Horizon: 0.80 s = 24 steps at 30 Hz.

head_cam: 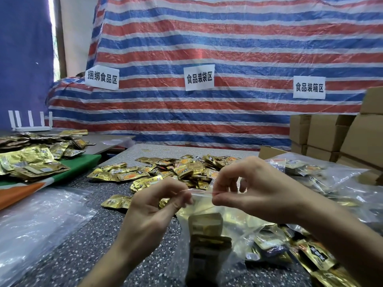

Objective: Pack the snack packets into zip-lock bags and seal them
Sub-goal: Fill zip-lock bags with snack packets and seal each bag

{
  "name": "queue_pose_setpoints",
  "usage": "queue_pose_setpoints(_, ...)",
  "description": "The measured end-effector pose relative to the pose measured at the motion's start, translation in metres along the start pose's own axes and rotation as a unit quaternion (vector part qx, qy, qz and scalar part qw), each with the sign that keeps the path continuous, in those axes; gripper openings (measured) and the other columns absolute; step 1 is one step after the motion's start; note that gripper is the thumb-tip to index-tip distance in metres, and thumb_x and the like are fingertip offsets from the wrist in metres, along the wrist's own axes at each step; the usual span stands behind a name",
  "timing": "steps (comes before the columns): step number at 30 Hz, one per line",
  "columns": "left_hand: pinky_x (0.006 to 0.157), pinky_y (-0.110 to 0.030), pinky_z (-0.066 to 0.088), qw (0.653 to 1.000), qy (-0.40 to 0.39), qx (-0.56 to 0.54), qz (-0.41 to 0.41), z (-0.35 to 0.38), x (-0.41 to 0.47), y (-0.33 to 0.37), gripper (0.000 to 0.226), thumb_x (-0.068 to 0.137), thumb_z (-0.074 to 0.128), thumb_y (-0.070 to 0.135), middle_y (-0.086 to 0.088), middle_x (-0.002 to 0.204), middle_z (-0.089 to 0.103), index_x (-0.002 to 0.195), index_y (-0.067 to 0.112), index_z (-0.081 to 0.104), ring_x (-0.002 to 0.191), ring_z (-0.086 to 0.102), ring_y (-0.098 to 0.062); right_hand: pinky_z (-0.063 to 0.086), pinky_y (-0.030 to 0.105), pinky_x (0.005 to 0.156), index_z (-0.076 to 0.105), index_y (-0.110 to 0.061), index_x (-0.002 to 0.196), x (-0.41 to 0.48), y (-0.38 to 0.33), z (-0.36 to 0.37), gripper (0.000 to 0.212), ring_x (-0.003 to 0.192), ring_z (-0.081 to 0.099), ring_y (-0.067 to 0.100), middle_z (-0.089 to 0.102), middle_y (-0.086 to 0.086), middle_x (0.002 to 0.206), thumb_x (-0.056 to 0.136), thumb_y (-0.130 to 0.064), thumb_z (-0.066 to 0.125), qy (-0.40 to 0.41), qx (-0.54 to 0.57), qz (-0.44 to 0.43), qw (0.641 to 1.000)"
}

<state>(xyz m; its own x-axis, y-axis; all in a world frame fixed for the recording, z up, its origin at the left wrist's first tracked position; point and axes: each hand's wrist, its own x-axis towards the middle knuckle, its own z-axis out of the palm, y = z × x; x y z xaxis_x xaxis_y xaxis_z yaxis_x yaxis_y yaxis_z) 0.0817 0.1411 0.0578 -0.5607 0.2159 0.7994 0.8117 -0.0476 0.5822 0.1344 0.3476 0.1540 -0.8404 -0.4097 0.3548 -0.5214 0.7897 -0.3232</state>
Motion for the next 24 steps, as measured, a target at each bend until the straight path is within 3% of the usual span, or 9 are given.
queue_pose_setpoints(5,0.072,-0.025,0.053,0.999,0.017,-0.021,-0.020,-0.004,0.001,-0.001,0.004,0.085,0.072,0.028,-0.007,0.080,0.070,0.083,0.024,0.072,0.077,0.067,-0.019,0.046,0.027,0.067,0.067,-0.036,0.071,-0.005,0.008,-0.007,0.018,0.071,0.059,0.008,0.069,-0.009,0.076,0.086,-0.030,0.076,-0.003,0.005,0.002,1.000)
queue_pose_setpoints(8,0.072,-0.025,0.054,0.999,0.013,-0.023,-0.027,-0.002,0.001,-0.003,0.006,0.086,0.068,0.022,-0.008,0.081,0.070,0.082,0.024,0.073,0.078,0.066,-0.020,0.046,0.032,0.068,0.070,-0.034,0.071,-0.005,0.012,-0.005,0.016,0.071,0.057,0.010,0.070,-0.006,0.077,0.084,-0.029,0.078,0.028,0.006,0.005,1.000)
queue_pose_setpoints(14,0.070,-0.023,0.053,0.998,0.039,-0.034,-0.031,-0.003,0.002,-0.001,0.008,0.082,0.067,0.027,-0.009,0.078,0.069,0.080,0.021,0.073,0.076,0.066,-0.019,0.043,0.018,0.065,0.075,-0.030,0.074,-0.013,0.020,-0.006,0.010,0.071,0.057,0.004,0.071,-0.013,0.075,0.083,-0.027,0.079,0.046,0.036,0.004,0.998)
queue_pose_setpoints(18,0.071,-0.029,0.055,0.998,0.041,-0.023,-0.033,0.000,0.001,-0.001,0.008,0.083,0.068,0.027,-0.008,0.079,0.070,0.081,0.022,0.073,0.076,0.066,-0.021,0.044,0.022,0.066,0.076,-0.028,0.075,-0.013,0.025,-0.003,0.009,0.072,0.058,0.005,0.070,-0.012,0.074,0.083,-0.027,0.078,0.073,0.018,-0.001,0.997)
queue_pose_setpoints(24,0.070,-0.036,0.053,0.996,0.073,-0.027,-0.040,-0.006,0.001,-0.005,0.009,0.084,0.071,0.026,-0.010,0.076,0.068,0.081,0.018,0.072,0.074,0.065,-0.023,0.042,0.014,0.062,0.077,-0.027,0.076,-0.021,0.035,-0.008,0.008,0.071,0.059,0.003,0.071,-0.018,0.076,0.082,-0.022,0.079,0.087,0.047,0.008,0.995)
